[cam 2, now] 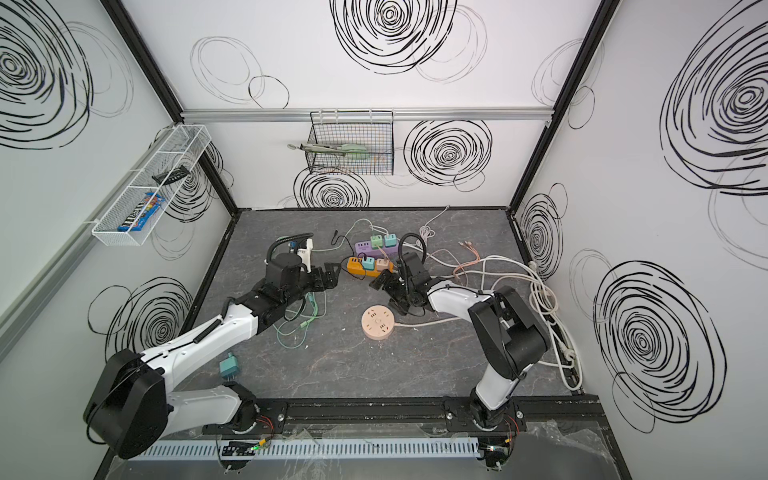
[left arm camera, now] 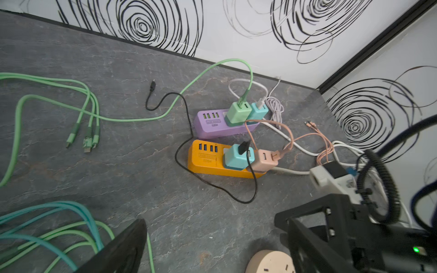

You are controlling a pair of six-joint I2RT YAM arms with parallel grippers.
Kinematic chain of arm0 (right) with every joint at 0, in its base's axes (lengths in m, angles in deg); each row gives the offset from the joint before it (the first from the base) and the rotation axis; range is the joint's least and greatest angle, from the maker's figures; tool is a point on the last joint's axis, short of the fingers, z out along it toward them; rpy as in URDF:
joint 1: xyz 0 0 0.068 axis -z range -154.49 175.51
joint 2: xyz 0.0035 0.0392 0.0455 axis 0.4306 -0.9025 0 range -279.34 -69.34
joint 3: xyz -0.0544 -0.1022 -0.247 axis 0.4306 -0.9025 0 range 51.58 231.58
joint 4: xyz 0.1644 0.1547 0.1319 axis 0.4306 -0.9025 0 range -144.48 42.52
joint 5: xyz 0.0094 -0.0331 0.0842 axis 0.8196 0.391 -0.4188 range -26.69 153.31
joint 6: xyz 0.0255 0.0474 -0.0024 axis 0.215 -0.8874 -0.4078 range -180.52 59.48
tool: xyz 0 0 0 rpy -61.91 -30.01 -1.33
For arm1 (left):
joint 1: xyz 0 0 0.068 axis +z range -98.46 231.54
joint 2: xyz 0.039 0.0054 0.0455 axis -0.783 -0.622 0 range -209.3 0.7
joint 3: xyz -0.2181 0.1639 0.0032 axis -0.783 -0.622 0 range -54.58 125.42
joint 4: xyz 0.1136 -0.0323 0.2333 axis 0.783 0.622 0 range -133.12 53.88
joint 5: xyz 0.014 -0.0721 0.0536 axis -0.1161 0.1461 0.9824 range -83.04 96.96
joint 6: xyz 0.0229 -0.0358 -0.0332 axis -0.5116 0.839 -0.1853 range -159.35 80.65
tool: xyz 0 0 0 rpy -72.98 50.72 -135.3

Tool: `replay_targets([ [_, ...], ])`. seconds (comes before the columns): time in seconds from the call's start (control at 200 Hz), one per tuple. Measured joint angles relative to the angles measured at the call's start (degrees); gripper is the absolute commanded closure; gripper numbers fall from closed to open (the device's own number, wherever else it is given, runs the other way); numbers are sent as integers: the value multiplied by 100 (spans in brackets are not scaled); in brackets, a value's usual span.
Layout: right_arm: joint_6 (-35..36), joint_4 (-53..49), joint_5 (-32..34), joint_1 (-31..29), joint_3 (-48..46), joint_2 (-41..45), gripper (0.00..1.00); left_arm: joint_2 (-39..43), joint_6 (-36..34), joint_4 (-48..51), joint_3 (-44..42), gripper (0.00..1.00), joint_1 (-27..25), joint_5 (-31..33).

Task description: Insert the plug

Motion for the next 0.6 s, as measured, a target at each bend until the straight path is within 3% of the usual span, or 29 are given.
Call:
replay_targets([
  [0.165,1147,-229,26,219,-4,686,2,0,-35,592,118,4,26,258],
  [0.365,2553,-1091,-402,699,-225,1189,3,0,-11,1008,245,4,127,446],
  [0.6,3298,-1998,-1121,866,-879,968,3,-162,144,1152,247,4,131,446],
])
